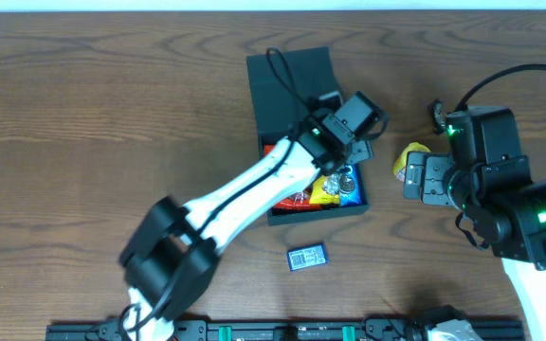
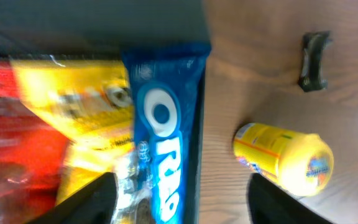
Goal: Pack container
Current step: 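Lower the Oreo pack into the box's right side and release, then retract the left arm and grasp the yellow Mentos bottle with right gripper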
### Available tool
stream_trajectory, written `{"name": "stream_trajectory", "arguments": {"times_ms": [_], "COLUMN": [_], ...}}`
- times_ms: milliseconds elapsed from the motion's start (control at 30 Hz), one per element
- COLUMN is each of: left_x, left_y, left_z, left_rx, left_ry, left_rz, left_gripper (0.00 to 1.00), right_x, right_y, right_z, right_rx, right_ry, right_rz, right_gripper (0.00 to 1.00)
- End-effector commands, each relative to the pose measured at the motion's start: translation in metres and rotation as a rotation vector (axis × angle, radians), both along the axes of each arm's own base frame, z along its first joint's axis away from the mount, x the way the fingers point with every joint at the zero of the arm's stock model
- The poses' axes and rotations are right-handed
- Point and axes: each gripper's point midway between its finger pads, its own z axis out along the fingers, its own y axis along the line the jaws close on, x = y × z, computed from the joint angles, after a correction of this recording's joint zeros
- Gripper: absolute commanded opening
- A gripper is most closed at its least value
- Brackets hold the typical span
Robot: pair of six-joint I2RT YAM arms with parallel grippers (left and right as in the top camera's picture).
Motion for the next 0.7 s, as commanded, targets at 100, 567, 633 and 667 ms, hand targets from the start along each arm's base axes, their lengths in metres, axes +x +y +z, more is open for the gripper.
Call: {"name": "stream_trajectory", "arguments": {"times_ms": [100,567,633,667], "left_x": [0.009,-0.036,-0.039,-0.039], "left_y": [0.075,0.274,0.283,0.288], "left_z": [0.12,0.171,0.166,0.164], "left_rx": [0.285,0.503,0.509,0.516], "left_ry": [-0.384,-0.239,-0.199,-0.185], "left_rz": [-0.143,0.085,0.079,0.081], "left_gripper": [0.95,0.95,0.95,0.95], "right_x": [0.0,0.019,0.023,0.025], "right_y": [-0.006,0.0,0.0,0.0], "right_z": [0.001,-0.1,-0.119,-0.128], "right_rx": [-0.021,0.032,0.03,0.029], "right_ry": [-0.009,0.021,0.01,0.001], "right_rz": [-0.011,-0.111,-0.113,-0.114], "right_gripper": [0.99,0.99,0.99,0.99]}}
